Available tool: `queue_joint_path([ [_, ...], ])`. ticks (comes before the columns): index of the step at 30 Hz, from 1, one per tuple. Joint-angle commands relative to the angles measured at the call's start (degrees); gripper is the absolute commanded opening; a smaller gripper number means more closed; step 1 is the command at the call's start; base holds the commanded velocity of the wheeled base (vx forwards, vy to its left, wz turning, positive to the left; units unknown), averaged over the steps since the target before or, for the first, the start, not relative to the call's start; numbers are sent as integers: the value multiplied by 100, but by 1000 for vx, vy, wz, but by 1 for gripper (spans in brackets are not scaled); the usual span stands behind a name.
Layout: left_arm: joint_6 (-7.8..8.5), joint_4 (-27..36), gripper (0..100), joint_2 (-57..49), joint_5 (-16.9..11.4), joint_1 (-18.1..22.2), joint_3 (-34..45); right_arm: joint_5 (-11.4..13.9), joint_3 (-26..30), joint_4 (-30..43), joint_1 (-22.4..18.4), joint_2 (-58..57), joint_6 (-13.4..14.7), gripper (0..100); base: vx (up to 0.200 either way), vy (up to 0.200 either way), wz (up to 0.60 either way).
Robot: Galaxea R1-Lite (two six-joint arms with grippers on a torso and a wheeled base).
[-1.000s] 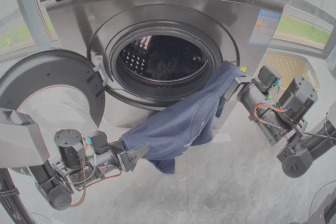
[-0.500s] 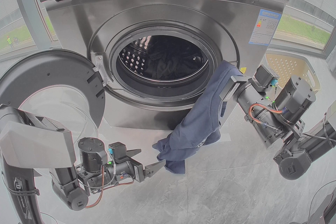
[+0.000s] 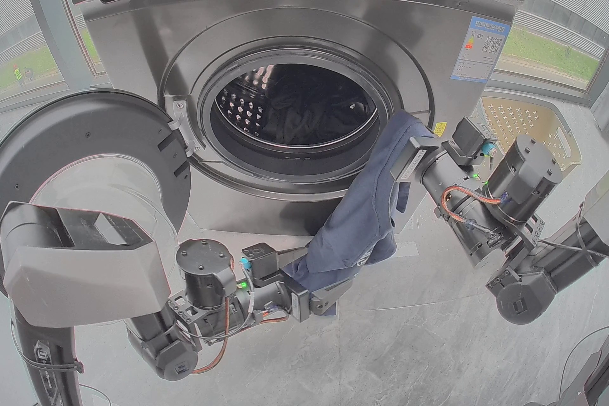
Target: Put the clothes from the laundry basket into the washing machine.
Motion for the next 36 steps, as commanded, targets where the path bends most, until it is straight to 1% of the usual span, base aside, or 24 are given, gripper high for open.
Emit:
queue_joint_path([
  [1, -21, 30, 100, 277, 111, -292, -579, 1, -50, 1, 2, 28, -1, 0, 0, 0, 0],
  [5, -3, 30, 100, 620, 251, -433, -957, 1, -50, 1, 2, 28, -1, 0, 0, 0, 0],
  [7, 23, 39, 100, 743, 260, -459, -1132, 1, -59, 1, 2, 37, -1, 0, 0, 0, 0],
  [11, 23, 39, 100, 980, 295, -512, -1475, 1, -59, -8, 2, 28, -1, 0, 0, 0, 0],
  [17, 32, 48, 100, 1393, 585, -529, -2073, 1, -59, 1, 2, 28, -1, 0, 0, 0, 0],
  [19, 41, 48, 100, 1429, 620, -529, -2117, 1, -59, 1, 2, 28, -1, 0, 0, 0, 0],
  [20, 182, 48, 100, 1613, 822, -503, -2389, 1, -59, 1, 20, 28, -1, 0, 0, 0, 0],
  [21, 217, 48, 100, 1675, 875, -494, -2495, 1, -59, -8, 46, 28, -1, 0, 0, 0, 0],
  [27, 234, 171, 100, 1824, 1121, -494, -2960, 1, -59, -8, 55, 28, -1, 0, 0, 0, 0],
  [30, 234, 197, 100, 1850, 1156, -494, -3022, 1, -59, -8, 64, 28, -1, 0, 0, 0, 0],
  [31, 243, 215, 100, 1894, 1279, -494, -3145, 1, -59, -8, 64, 28, -1, 0, 0, 0, 0],
  [32, 243, 223, 0, 1903, 1323, -485, -3154, 1, -50, -8, 64, 28, -1, 0, 0, 0, 0],
  [36, 269, 215, 0, 1877, 1385, -468, -3163, 1, -50, -8, 64, 28, -1, 0, 0, 0, 0],
])
